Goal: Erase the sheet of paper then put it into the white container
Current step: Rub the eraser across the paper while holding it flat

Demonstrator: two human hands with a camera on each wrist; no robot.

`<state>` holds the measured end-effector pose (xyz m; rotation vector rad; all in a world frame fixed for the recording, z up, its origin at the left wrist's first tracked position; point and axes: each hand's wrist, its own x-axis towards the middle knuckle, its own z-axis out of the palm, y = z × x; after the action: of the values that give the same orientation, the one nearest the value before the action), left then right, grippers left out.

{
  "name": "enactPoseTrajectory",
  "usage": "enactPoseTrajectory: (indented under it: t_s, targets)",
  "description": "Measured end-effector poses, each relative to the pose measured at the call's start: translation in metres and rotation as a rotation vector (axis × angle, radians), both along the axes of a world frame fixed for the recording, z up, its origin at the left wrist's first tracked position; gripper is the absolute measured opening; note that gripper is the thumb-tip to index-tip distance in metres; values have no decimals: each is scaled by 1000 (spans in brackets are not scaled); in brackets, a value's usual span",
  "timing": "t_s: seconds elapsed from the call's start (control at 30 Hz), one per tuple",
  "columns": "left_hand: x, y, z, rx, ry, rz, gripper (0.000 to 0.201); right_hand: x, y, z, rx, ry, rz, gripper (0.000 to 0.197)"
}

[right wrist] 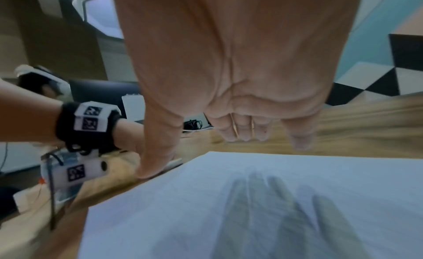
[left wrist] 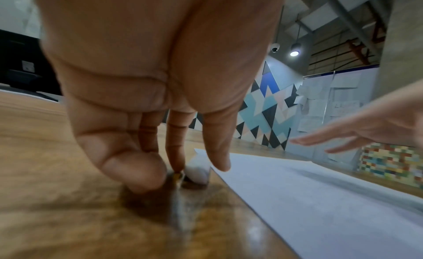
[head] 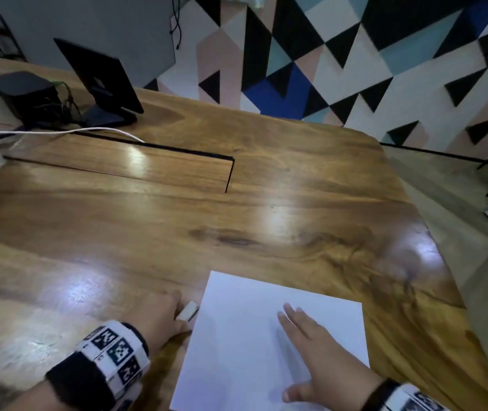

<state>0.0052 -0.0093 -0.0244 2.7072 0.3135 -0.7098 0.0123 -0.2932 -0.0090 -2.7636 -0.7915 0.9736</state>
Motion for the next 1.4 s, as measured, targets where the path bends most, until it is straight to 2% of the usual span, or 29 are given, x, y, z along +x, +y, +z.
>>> enactPoseTrajectory:
  t_s: [0.07,0.23,0.3,0.43,0.6,0.73,0.87,0.97,1.27,1.4]
  targets:
    - [0,-1,-2,16,6,5,25,13,28,12,-20,69,24,118]
    - [-3,-4,-6,-4,-69,59,24,27,59,-20,-28,14,-3,121]
    - [-5,-5,-8,-22,-73,70,22,28,62,-26,-52,21,-2,120]
    - [-4,-8,-7,-42,-99,106,32,25,59,-37,-51,14,-5,120]
    - [2,-11,-3,-146,-182,150,23,25,59,-38,-57,-14,-11,120]
    - [11,-17,-2,-219,-176,139,29,25,66,-37,-54,-55,9,118]
    - [24,-25,-7,-194,-208,149,18,37,82,-35,30,-66,48,118]
    - [27,-29,-12,-161,-230,107,10,42,88,-40,43,-34,49,119]
    - [62,-41,-10,-163,-286,49,19,43,88,-45,49,-15,43,120]
    - [44,-40,-10,-130,-298,-54,15,43,87,-48,54,-17,46,120]
